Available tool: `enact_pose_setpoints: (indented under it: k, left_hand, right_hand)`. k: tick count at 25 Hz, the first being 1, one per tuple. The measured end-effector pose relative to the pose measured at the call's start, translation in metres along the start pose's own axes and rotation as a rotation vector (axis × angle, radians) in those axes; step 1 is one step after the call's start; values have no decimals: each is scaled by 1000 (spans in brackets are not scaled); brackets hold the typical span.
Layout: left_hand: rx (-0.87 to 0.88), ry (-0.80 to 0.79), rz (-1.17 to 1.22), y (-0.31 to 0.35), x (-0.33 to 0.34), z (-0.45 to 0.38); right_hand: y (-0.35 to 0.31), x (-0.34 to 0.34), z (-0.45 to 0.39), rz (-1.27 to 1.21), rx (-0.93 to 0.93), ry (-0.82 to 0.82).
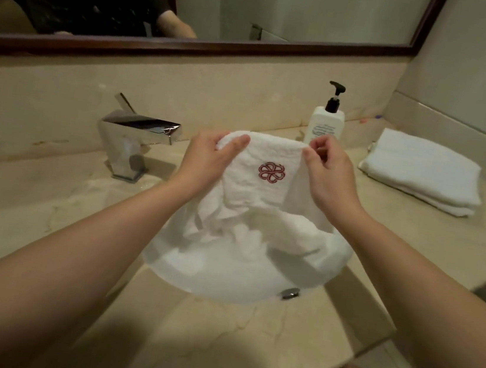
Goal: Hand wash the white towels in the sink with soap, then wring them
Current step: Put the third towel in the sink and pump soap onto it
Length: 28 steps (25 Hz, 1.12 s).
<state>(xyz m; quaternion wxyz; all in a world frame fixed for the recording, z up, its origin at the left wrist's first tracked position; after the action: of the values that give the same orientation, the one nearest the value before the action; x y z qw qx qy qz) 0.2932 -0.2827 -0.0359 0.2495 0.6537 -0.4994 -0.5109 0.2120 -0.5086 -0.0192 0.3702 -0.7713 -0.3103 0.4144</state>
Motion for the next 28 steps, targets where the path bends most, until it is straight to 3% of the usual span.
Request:
enact_pose_setpoints:
  k: [4, 10, 13, 17, 21, 28]
  left_hand:
    - [-72, 0, 79, -16, 6, -13]
    - [-366, -355, -174, -91, 30, -16]
    - [-396, -339, -172, -121, 43, -15]
    - [-387, -331, -231, -144, 60, -14]
    - [-286, -359, -286, -131, 70, -18]
    - [-132, -350, -135, -70, 110, -43]
  right_hand:
    - [11, 12, -12, 52, 16, 1]
    - [71, 49, -15, 226, 212, -150]
    - [98, 71, -19, 355, 253, -238]
    - [125, 89, -19, 525, 259, -349]
    - [135, 77, -16, 504, 269, -343]
    - [101, 19, -39, 348, 148, -91]
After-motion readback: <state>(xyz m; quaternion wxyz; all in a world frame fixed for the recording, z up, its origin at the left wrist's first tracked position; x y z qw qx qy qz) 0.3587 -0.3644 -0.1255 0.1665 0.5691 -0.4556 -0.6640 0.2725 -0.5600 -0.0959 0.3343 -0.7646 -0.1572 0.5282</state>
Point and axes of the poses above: each hand's wrist, its own z-axis away from the middle knuckle, its own x-axis out of the palm, y = z × x, the point moved 9 cm from there along -z, towards the middle knuckle, and after that the axes turned 2 degrees about -y, right-handed, at the moved point
